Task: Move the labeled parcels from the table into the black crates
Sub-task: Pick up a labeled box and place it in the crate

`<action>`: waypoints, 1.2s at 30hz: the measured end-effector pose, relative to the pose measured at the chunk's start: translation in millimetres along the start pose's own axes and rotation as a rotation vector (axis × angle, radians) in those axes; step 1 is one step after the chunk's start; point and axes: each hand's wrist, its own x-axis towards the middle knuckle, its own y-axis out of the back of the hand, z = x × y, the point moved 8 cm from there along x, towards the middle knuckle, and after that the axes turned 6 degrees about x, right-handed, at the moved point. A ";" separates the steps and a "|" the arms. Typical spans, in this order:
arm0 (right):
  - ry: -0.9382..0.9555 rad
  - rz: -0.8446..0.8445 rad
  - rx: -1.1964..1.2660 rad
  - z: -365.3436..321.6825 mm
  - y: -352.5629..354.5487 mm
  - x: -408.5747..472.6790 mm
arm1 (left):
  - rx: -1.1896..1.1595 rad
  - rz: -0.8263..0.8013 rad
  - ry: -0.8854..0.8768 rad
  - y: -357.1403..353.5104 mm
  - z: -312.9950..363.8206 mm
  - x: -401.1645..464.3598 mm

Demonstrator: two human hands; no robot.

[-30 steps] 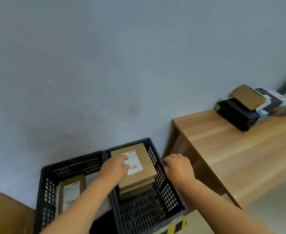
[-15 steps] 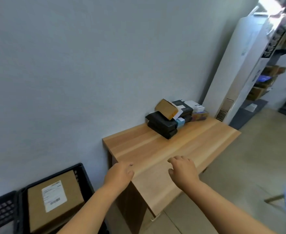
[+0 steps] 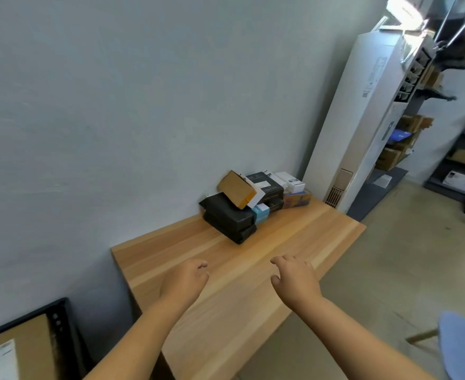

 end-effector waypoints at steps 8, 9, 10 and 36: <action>0.039 -0.062 -0.001 34.9 -1.6 132.3 | -0.032 0.019 0.113 -23.4 5.2 107.3; 0.046 -0.061 0.002 37.7 -2.1 148.1 | -0.025 0.031 0.118 -22.9 6.2 120.4; 0.052 -0.063 0.005 40.7 -3.2 162.8 | -0.022 0.043 0.117 -22.6 7.6 132.5; 0.279 -0.028 -0.026 80.1 -50.0 485.5 | 0.031 0.111 0.497 -80.9 13.6 279.2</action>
